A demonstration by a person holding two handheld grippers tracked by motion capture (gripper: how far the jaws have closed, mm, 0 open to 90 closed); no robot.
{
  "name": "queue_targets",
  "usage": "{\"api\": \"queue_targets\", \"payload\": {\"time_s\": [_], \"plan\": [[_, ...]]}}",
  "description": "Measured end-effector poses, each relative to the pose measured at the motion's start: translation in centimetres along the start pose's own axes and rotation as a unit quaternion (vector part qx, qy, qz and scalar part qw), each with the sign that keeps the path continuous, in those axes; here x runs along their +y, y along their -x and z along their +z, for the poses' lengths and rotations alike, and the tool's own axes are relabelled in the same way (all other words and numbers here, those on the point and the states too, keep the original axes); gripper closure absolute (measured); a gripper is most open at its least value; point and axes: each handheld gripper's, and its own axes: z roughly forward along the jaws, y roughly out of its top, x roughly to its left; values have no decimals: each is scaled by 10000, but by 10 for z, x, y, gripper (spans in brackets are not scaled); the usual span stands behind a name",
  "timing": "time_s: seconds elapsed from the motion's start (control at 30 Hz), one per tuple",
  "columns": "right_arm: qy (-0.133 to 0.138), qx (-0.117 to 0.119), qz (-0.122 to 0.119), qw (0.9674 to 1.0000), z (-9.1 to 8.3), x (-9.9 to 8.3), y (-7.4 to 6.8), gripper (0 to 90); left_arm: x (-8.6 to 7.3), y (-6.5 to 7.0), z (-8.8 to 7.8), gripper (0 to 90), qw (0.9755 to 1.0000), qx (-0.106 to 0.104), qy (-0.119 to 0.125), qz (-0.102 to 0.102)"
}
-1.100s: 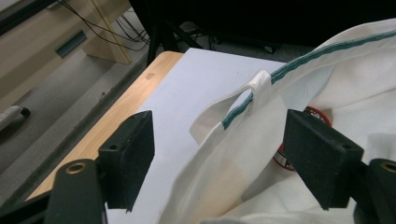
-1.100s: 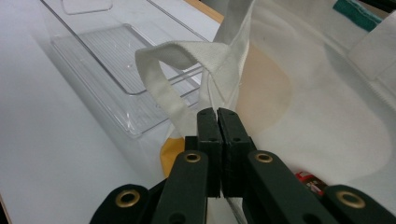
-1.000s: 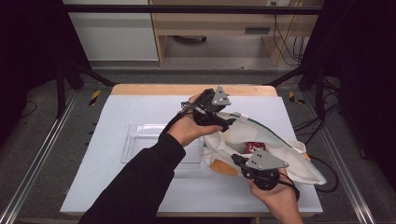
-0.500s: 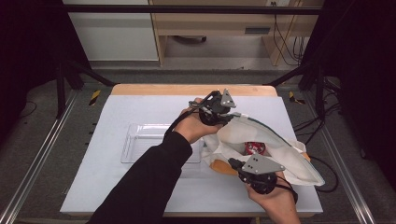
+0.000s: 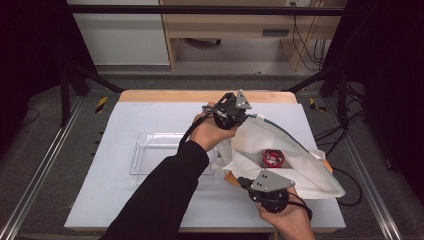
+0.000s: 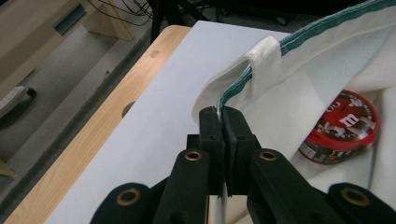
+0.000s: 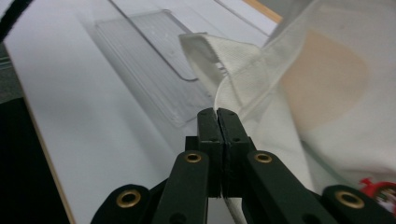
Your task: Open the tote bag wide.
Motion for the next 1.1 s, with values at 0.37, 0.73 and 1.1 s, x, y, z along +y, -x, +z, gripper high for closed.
{"api": "queue_targets", "payload": {"time_s": [0.37, 0.73, 1.1], "plan": [[-137, 96, 8, 9999, 14, -4, -11, 893, -7, -12, 4, 883, 9995, 107, 69, -299], [104, -429, 102, 9990, 6, -12, -15, 430, -4, 1, 2, 883, 9995, 246, 102, -193], [-138, -957, 88, 9953, -9, -31, -9, 478, -6, -6, 3, 883, 9989, 183, 209, -390]]}}
